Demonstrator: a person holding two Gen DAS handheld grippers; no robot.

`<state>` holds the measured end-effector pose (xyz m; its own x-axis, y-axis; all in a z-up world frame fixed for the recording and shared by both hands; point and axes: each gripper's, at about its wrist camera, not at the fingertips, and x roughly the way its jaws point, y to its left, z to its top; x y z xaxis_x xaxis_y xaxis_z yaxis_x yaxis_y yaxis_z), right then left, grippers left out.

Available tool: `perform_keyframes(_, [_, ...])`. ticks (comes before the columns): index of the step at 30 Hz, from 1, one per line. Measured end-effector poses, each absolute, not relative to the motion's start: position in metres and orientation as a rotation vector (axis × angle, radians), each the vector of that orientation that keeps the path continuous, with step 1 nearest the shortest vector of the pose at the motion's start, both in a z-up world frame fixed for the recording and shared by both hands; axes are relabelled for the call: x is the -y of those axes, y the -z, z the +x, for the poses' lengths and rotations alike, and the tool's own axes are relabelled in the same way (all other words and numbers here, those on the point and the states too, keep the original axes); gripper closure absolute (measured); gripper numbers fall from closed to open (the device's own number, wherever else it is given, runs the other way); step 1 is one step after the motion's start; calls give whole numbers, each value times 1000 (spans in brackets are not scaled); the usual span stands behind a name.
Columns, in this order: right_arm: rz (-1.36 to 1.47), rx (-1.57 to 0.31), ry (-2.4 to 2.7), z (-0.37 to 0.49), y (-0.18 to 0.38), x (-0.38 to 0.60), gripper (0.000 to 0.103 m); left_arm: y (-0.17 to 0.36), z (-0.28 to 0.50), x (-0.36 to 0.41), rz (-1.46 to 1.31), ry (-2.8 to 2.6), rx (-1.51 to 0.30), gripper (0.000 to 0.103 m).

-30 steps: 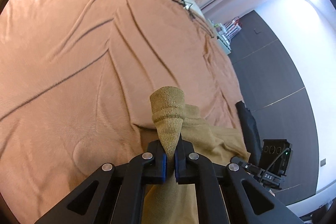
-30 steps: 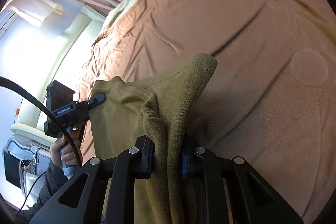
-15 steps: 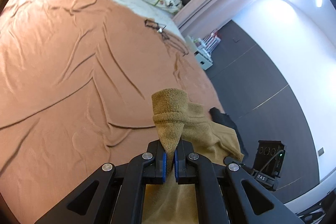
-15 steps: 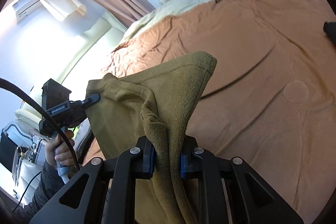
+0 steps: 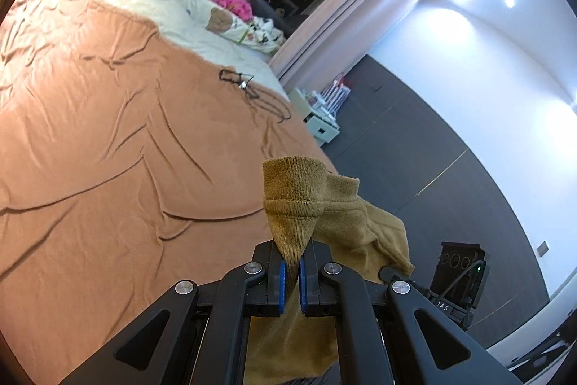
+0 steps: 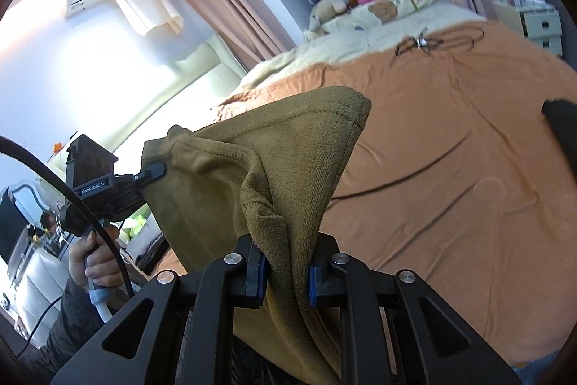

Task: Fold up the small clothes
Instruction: 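Lift the folded shirt with both grippers and carry it toward the black garment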

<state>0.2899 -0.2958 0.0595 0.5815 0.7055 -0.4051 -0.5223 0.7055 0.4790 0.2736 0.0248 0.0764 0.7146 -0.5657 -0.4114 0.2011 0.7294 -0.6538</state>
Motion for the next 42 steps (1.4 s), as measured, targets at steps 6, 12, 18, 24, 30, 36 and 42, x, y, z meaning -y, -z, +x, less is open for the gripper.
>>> perform_keyframes(6, [275,-568,-711,249,-89,301,90,-102,249,-17,-632,489,-582,98])
perform_keyframes(12, [238,-529,-684,210,-115,308,90,-127,223,-7,-631,528,-524,98])
perform_keyframes(18, [220,-476,-651,171,-128,316,90,-147,205,11,-609,569,-492,98])
perform_keyframes(24, [226,-438,-658,151,-125,329,90,-166,195,34,-579,614,-469,98])
perform_keyframes(30, [205,-399,-636,138,-125,350,90,-179,198,56,-541,647,-465,98])
perform_keyframes(36, [192,-370,-614,132,-126,372,90,-194,215,96,-480,702,-474,98])
perform_keyframes(42, [181,-343,-558,128,-125,402,90,-202,240,147,-431,772,-499,98])
